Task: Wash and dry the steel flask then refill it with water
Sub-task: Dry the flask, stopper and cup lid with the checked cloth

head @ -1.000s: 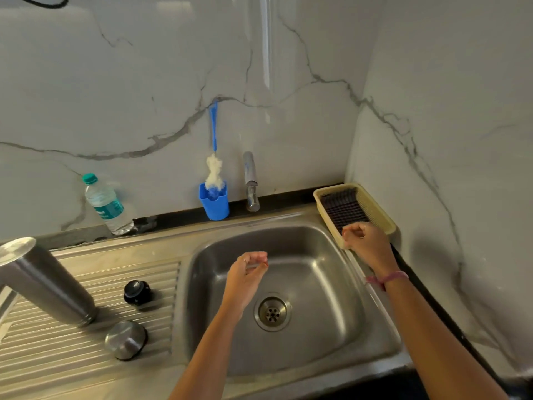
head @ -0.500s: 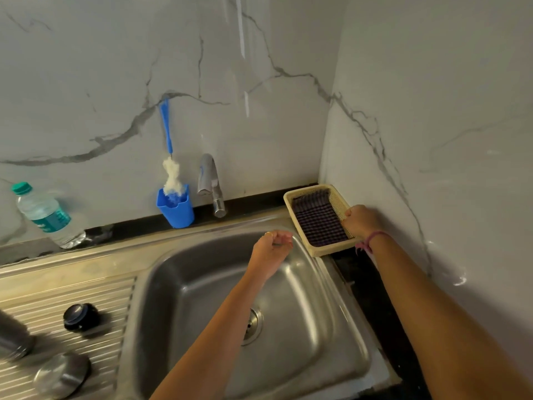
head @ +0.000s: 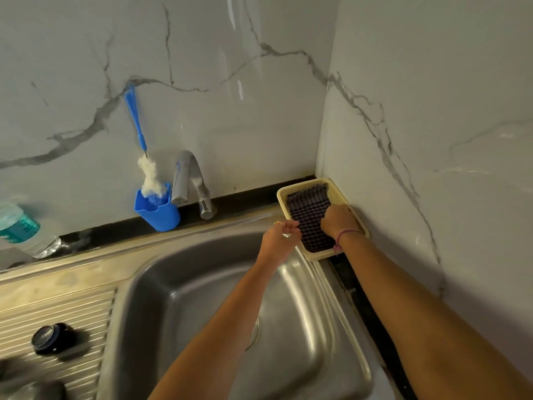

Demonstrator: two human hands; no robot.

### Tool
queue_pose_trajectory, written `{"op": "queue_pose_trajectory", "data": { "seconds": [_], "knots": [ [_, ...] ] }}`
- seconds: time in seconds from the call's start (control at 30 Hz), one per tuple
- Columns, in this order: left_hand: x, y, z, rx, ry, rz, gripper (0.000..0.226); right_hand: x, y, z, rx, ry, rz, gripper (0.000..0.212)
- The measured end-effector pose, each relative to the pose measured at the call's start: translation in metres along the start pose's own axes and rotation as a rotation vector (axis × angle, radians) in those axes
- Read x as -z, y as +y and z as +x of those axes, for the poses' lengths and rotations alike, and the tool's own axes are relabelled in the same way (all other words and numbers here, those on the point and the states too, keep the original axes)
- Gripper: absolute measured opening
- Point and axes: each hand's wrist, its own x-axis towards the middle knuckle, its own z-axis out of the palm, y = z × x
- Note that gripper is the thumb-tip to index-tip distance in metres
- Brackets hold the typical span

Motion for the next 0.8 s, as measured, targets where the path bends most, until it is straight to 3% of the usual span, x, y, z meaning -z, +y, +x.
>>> {"op": "queue_pose_trajectory", "data": {
  "seconds": [0.17, 0.27, 0.43, 0.53, 0.63, 0.8],
  "knots": [
    [0.002, -0.003, 0.004, 0.049, -0.002, -0.051, 0.021, -0.010, -0.004, 0.008, -0.066, -0.004, 0.101, 0.013],
    [0.003, -0.002, 0.004, 0.076, -0.003, -0.092, 0.020, -0.003, -0.004, 0.008, -0.055, -0.019, 0.177, 0.029],
    [0.006, 0.003, -0.003, 0.123, -0.014, -0.183, 0.017, 0.012, -0.001, 0.000, -0.162, -0.081, 0.578, 0.009],
    [0.010, 0.006, -0.010, 0.130, -0.041, -0.237, 0.014, 0.026, -0.006, -0.006, -0.184, -0.099, 0.733, 0.023],
    [0.014, 0.012, -0.018, 0.104, -0.048, -0.235, 0.017, 0.046, -0.014, -0.010, -0.182, -0.101, 0.792, 0.039],
    [0.023, 0.028, -0.034, 0.051, -0.010, -0.233, 0.014, 0.083, -0.020, -0.024, -0.107, -0.122, 0.796, 0.033]
  ]
}}
